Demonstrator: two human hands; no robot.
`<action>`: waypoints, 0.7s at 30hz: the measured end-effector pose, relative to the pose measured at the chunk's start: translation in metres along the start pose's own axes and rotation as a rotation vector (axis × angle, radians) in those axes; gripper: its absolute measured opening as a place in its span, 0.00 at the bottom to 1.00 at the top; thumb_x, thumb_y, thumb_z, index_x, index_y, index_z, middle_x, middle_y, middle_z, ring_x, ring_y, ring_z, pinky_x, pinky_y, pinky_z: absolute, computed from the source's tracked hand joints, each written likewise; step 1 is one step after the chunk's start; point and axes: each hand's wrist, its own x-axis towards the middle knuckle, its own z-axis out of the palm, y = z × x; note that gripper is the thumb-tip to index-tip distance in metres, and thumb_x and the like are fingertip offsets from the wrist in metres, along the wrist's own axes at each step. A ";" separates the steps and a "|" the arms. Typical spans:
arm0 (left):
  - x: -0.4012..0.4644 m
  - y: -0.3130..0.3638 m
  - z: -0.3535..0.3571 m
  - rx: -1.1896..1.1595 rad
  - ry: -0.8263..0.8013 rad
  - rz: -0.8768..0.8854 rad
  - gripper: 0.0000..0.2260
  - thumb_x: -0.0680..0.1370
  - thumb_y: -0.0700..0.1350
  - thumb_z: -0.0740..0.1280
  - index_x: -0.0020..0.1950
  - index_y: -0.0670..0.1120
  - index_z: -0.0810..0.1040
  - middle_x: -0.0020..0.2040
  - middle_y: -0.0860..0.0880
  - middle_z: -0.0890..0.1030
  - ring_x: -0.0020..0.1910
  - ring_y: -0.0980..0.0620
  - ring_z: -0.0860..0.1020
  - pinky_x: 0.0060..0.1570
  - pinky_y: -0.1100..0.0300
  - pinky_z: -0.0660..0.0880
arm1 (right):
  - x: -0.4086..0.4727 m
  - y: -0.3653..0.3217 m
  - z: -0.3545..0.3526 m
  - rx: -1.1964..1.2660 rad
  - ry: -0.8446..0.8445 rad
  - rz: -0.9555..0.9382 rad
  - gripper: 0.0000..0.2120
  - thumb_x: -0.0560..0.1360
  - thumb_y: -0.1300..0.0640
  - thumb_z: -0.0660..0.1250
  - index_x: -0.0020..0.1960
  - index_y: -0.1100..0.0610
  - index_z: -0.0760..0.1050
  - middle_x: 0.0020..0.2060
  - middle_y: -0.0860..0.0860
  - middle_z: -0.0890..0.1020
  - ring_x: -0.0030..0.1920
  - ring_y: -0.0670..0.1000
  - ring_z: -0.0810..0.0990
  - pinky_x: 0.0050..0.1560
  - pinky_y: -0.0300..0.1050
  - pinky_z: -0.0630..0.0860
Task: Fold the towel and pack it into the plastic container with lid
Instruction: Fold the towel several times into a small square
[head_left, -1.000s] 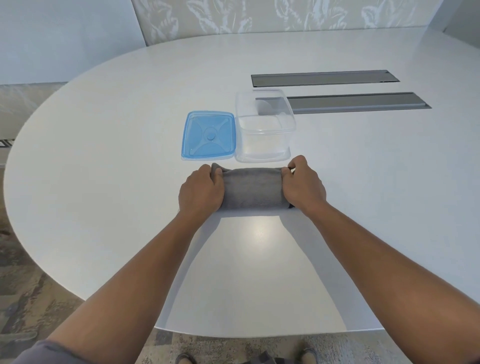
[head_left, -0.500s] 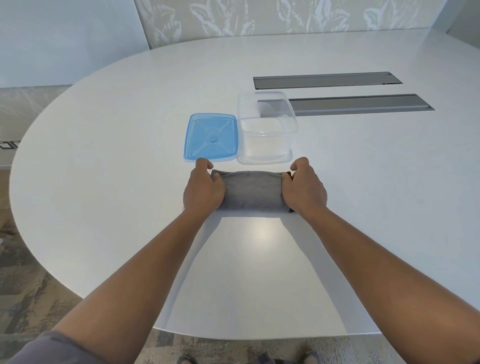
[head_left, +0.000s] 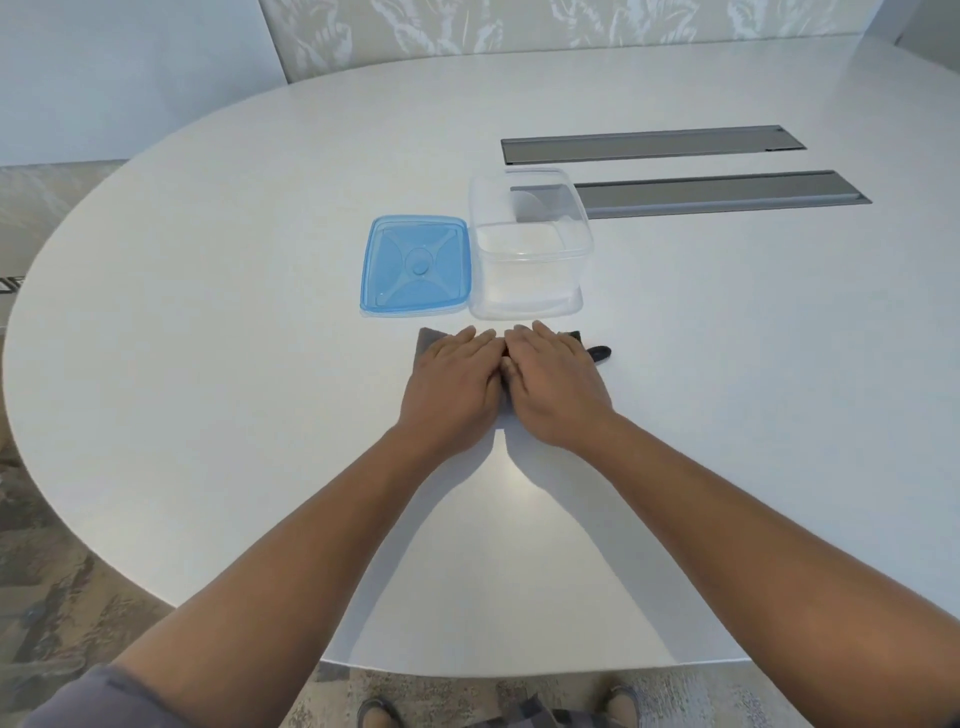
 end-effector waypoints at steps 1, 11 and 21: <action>0.000 -0.002 0.002 0.007 -0.016 -0.021 0.19 0.83 0.44 0.56 0.73 0.46 0.75 0.73 0.47 0.76 0.74 0.43 0.70 0.75 0.50 0.61 | 0.001 0.003 0.003 -0.028 -0.006 0.022 0.23 0.86 0.50 0.50 0.77 0.57 0.67 0.77 0.53 0.70 0.79 0.55 0.61 0.76 0.52 0.54; 0.000 -0.007 0.015 0.073 -0.035 -0.126 0.24 0.85 0.51 0.51 0.81 0.50 0.64 0.81 0.48 0.65 0.81 0.48 0.59 0.79 0.52 0.50 | -0.001 0.008 0.013 -0.076 -0.044 0.133 0.29 0.85 0.43 0.45 0.82 0.55 0.56 0.82 0.52 0.57 0.82 0.52 0.50 0.78 0.54 0.44; -0.008 -0.026 0.016 -0.024 -0.047 -0.400 0.40 0.74 0.74 0.49 0.81 0.55 0.61 0.84 0.50 0.56 0.82 0.46 0.53 0.79 0.46 0.50 | -0.002 0.020 0.011 0.020 -0.064 0.314 0.37 0.82 0.35 0.46 0.83 0.56 0.50 0.84 0.53 0.47 0.82 0.57 0.43 0.80 0.59 0.42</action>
